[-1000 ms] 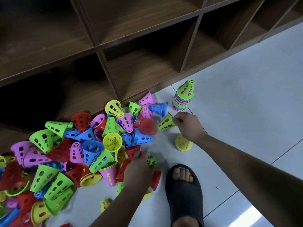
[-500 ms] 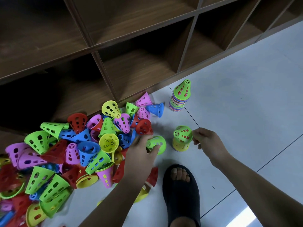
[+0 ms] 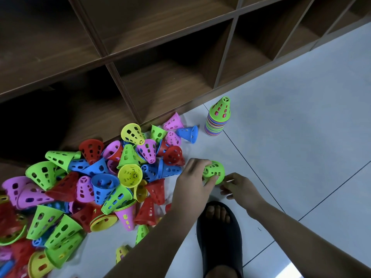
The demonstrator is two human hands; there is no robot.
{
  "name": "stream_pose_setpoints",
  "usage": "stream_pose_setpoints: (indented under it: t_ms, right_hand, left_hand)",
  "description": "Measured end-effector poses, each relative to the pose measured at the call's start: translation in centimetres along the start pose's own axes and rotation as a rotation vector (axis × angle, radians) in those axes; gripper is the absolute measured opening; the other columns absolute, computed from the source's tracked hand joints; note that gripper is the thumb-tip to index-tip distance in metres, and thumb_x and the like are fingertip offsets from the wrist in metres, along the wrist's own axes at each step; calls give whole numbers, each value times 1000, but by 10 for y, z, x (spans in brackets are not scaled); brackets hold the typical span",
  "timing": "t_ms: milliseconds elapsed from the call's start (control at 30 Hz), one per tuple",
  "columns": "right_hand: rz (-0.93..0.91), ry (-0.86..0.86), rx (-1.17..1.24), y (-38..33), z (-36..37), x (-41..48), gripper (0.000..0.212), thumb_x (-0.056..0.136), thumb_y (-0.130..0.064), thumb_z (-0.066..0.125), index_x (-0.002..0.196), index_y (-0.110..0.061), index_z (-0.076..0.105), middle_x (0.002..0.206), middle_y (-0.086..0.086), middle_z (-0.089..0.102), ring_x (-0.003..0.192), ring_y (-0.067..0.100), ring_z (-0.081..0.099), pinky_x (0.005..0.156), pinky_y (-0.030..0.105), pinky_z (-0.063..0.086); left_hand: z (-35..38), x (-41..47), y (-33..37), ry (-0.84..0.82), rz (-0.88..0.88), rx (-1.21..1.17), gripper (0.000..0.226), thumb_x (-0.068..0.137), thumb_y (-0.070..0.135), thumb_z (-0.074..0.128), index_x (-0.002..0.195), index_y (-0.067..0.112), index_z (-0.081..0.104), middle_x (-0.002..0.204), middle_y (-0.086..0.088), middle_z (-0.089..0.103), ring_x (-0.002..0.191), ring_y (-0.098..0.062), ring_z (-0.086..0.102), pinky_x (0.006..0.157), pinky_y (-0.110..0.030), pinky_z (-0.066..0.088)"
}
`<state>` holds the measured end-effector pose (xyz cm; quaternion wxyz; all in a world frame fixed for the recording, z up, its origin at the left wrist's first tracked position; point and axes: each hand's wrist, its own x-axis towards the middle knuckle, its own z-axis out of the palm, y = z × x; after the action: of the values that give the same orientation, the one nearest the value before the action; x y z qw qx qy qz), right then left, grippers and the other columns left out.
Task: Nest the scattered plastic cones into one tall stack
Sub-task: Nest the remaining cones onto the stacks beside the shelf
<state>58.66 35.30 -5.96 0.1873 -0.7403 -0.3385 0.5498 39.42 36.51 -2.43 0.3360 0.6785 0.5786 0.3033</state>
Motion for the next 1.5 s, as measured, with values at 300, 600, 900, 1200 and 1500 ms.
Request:
stream_pose_setpoints:
  t_ms: [300,600,900,1200,1500]
  right_hand:
    - [-106,19,-266,-5,7,-2,30,95,-9,54,105,-34,65,83,-5,76,75,11,74,78,35,61]
    - [-107,-39,-416,-9,25,-18,12,88,-31,59,82,-21,63,73,0,74,68,23,71,65,41,59]
    - [-354,-172,-596,-12,86,-42,33,85,-59,74,82,-31,56,89,-7,62,80,8,61,72,33,53]
    - [-232,-165,-617,-6,107,-48,31,90,-52,70,76,-25,65,73,-8,70,72,6,66,66,30,53]
    - [-165,-169,-258,-12,73,-41,26,99,-37,71,78,-21,70,66,-3,68,54,16,56,59,32,45]
  left_hand:
    - [7,11,-11,-85,-18,33,51,85,18,85,130,30,63,121,13,58,100,-10,62,86,-21,48]
    - [-29,-39,-57,-73,-167,195,35,93,38,74,126,31,65,122,12,65,107,-11,63,89,-30,52]
    - [-56,-113,-87,-52,-182,307,38,83,37,86,116,35,68,116,15,60,104,-15,61,83,-30,56]
    - [-59,-151,-87,-102,-409,373,52,85,51,82,131,39,60,127,17,58,106,-17,69,73,-26,53]
    - [-43,-143,-81,-249,-528,408,56,93,60,68,135,39,37,109,8,74,94,-18,74,75,-31,58]
